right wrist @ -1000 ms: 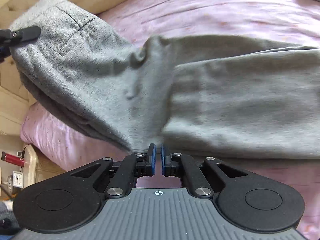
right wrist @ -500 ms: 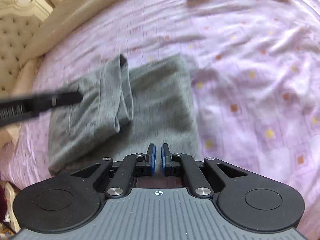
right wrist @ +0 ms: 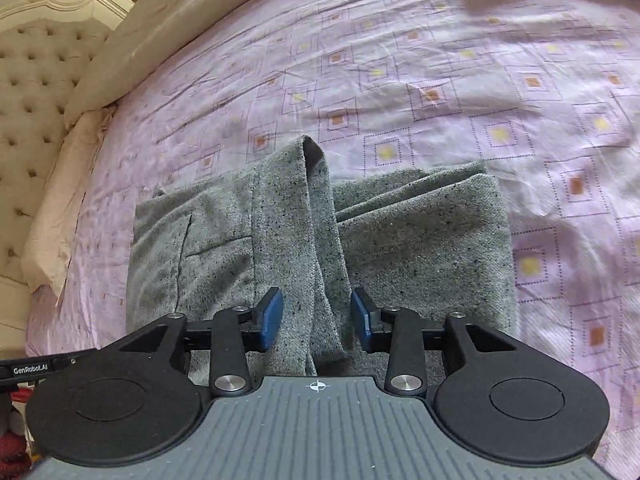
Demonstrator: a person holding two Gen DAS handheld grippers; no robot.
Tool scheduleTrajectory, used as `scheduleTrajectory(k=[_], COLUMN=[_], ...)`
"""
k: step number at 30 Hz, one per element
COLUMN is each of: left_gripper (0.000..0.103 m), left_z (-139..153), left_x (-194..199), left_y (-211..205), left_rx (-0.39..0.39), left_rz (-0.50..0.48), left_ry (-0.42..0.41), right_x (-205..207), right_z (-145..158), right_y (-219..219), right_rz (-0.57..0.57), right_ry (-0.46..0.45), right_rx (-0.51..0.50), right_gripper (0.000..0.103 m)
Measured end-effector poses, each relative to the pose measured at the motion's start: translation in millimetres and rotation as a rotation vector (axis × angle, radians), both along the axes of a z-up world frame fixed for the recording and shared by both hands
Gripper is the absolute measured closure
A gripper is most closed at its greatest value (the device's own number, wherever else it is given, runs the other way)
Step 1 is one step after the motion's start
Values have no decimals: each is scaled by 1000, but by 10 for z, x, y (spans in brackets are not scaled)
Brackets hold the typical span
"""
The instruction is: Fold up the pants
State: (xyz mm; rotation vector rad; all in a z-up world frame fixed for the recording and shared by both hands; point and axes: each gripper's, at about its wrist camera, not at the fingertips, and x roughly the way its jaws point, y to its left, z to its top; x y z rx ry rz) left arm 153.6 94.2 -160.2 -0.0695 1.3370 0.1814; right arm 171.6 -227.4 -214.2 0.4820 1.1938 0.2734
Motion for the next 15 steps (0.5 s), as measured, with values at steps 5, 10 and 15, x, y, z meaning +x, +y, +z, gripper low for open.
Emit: scheduleTrajectory(k=[5, 10, 15], left_gripper=[68, 68, 68], left_z=[-72, -109, -147], left_x=[27, 56, 76], left_y=[166, 180, 190], left_rx=[-4, -40, -55], left_rz=[20, -17, -63], left_ry=[45, 66, 74], right_x=[37, 28, 38], right_z=[-67, -91, -70], right_y=[27, 53, 204], right_rz=[-52, -96, -91], right_ry=[37, 39, 33], right_rx=[11, 28, -29], right_gripper=[56, 48, 47])
